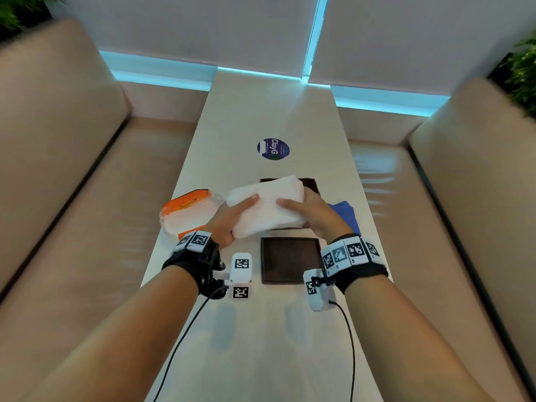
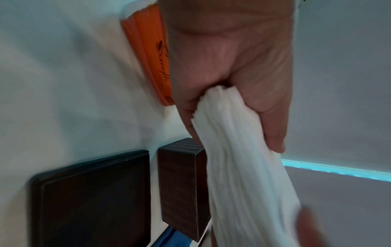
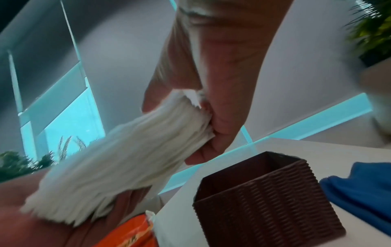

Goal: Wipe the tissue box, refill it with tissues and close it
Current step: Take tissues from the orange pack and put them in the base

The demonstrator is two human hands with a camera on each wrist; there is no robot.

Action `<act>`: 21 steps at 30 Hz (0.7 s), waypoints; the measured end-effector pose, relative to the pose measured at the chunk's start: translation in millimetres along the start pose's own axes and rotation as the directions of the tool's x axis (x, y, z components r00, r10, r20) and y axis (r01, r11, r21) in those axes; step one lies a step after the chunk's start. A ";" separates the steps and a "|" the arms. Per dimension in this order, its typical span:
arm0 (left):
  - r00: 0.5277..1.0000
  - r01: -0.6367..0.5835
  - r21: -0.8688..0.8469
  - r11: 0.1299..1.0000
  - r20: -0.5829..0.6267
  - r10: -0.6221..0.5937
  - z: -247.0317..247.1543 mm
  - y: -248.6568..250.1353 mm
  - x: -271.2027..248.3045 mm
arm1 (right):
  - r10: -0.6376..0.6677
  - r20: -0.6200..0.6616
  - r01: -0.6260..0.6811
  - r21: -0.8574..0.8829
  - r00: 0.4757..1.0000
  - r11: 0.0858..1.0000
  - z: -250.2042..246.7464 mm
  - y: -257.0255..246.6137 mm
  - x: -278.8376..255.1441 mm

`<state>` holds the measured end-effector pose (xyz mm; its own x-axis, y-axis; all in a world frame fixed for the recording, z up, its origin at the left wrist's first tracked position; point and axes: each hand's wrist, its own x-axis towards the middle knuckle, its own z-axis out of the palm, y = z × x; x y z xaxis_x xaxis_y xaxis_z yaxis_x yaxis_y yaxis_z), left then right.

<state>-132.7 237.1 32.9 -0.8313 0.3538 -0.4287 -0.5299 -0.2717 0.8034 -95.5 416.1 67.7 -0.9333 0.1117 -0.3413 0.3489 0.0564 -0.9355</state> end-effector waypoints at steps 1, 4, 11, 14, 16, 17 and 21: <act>1.000 0.004 -0.003 1.000 0.001 -0.004 2.1 0.1 -0.4 | -0.014 -0.024 0.013 -0.032 1.000 0.999 -0.1 2.2 0.9; 0.999 0.027 -0.179 0.983 0.041 -0.020 4.7 -0.9 -0.2 | -0.076 -0.172 0.093 0.093 0.982 0.991 4.7 3.6 0.2; 0.956 0.020 -0.530 0.848 0.258 0.138 16.0 -0.8 -6.3 | -0.297 -0.249 0.363 0.285 0.922 0.887 30.9 -0.7 -22.9; 0.917 -0.044 -0.596 0.802 0.295 0.269 20.9 9.0 -8.2 | -0.406 -0.238 0.443 0.125 0.882 0.888 38.0 4.7 -31.3; 0.909 -0.047 -0.610 0.791 0.302 0.287 23.2 10.3 -9.2 | -0.450 -0.257 0.473 0.033 0.855 0.881 41.2 5.9 -31.8; 0.904 -0.038 -0.613 0.789 0.315 0.289 25.1 10.2 -9.7 | -0.478 -0.252 0.490 -0.014 0.841 0.871 42.0 6.2 -31.0; 0.908 -0.052 -0.594 0.803 0.306 0.285 27.4 7.3 -9.5 | -0.502 -0.325 0.522 -0.032 0.801 0.853 43.4 8.1 -30.1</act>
<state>-124.1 256.2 54.1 -0.8549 0.5177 -0.0337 -0.4817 -0.7680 0.4220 -68.2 370.2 66.4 -0.8952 0.3839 0.2263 -0.1868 0.1379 -0.9727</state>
